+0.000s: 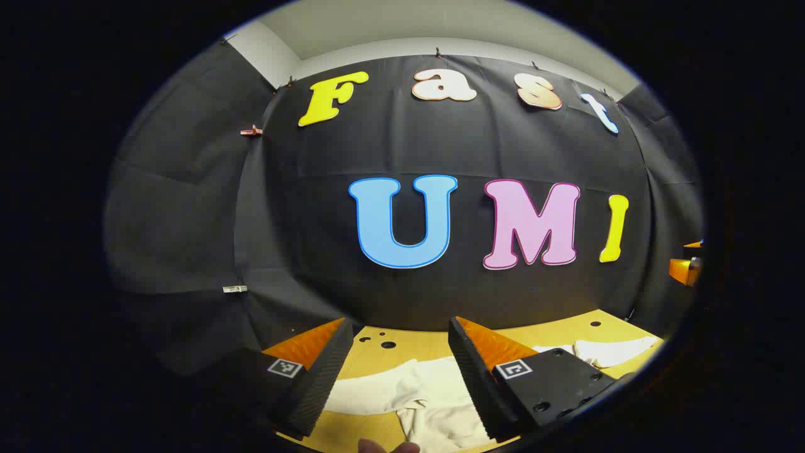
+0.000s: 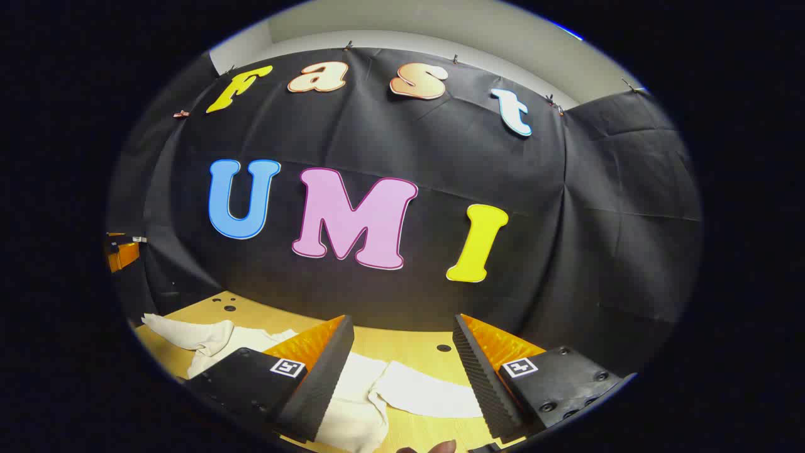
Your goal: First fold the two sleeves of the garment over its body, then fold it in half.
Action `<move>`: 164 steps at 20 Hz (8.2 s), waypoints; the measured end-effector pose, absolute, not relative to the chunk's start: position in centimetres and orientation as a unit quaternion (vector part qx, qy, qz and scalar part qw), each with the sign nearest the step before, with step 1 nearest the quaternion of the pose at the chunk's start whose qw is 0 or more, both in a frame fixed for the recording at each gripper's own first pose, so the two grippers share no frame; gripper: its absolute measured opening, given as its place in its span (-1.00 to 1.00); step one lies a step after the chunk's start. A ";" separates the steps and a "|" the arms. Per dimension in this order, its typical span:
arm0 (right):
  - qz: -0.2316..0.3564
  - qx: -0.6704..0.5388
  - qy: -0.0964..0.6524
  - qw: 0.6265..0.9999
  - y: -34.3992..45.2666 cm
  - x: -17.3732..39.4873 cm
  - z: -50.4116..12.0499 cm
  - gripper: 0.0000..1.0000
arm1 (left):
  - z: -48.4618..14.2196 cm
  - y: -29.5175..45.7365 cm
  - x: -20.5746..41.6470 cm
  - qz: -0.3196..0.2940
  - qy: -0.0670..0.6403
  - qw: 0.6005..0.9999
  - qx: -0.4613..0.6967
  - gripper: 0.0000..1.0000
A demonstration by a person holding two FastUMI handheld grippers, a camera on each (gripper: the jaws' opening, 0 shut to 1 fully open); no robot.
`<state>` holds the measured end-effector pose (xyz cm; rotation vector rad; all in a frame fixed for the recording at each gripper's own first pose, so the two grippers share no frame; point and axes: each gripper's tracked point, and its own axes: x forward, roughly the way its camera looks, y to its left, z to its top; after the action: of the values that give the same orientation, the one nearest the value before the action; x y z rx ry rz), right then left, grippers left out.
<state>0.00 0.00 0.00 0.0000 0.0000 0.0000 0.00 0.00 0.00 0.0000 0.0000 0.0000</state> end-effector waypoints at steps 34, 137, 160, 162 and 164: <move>-0.107 0.065 0.261 0.957 -23.4 6.6 -25.4 0.95 | -1.8 -14.3 0.5 0.004 0.045 0.998 0.052 0.94; 0.239 0.147 0.263 0.923 23.9 -0.9 -17.5 0.68 | -38.7 24.1 9.7 0.118 0.357 0.926 -0.032 0.82; 0.168 0.169 0.253 0.938 8.7 0.8 -19.3 0.68 | -19.8 3.7 13.1 0.012 0.224 0.975 0.006 -0.66; 0.160 0.174 0.256 0.937 7.3 1.1 -19.7 0.68 | -18.4 0.4 13.8 -0.006 0.214 0.977 0.001 -0.67; 0.150 0.176 0.257 0.938 5.9 1.3 -20.2 0.68 | -17.3 -3.1 14.2 -0.025 0.205 0.978 -0.005 -0.66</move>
<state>1.34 5.94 -20.23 0.3604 0.5258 0.3071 14.19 -3.06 -17.30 -0.0108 0.4129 -0.0506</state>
